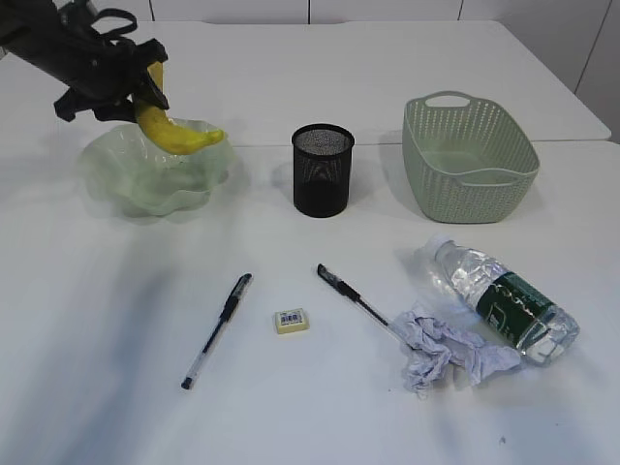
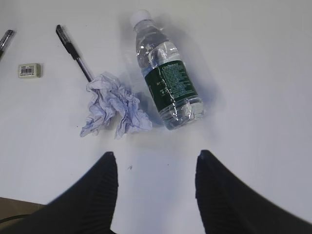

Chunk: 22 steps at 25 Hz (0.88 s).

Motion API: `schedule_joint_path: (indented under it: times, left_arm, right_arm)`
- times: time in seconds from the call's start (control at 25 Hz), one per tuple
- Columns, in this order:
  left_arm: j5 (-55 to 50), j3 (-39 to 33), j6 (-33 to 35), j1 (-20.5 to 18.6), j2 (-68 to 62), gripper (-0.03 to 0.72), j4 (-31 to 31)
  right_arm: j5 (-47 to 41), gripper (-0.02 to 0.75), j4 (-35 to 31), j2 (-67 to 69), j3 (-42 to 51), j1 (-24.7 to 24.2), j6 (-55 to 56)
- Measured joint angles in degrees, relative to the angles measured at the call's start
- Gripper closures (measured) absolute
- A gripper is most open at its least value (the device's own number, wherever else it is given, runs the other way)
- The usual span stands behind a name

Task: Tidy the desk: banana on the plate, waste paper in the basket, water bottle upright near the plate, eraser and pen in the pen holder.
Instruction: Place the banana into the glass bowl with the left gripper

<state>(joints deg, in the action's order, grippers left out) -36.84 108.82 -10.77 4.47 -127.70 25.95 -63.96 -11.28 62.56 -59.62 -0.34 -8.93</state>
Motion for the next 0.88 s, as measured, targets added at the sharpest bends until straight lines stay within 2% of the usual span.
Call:
schedule_joint_path:
  times: [0.52,0.88]
  left_arm:
    - [1.04,0.05,0.0,-1.71,-4.85,0.402,0.0]
    - [0.31,0.18,0.0,-2.47,-5.06,0.281,0.0]
  right_arm:
    - [-1.24,0.353,-0.45,0.0,0.0,0.0,1.09]
    - [-1.63,0.354,-0.54,0.0,0.0,0.0,1.09]
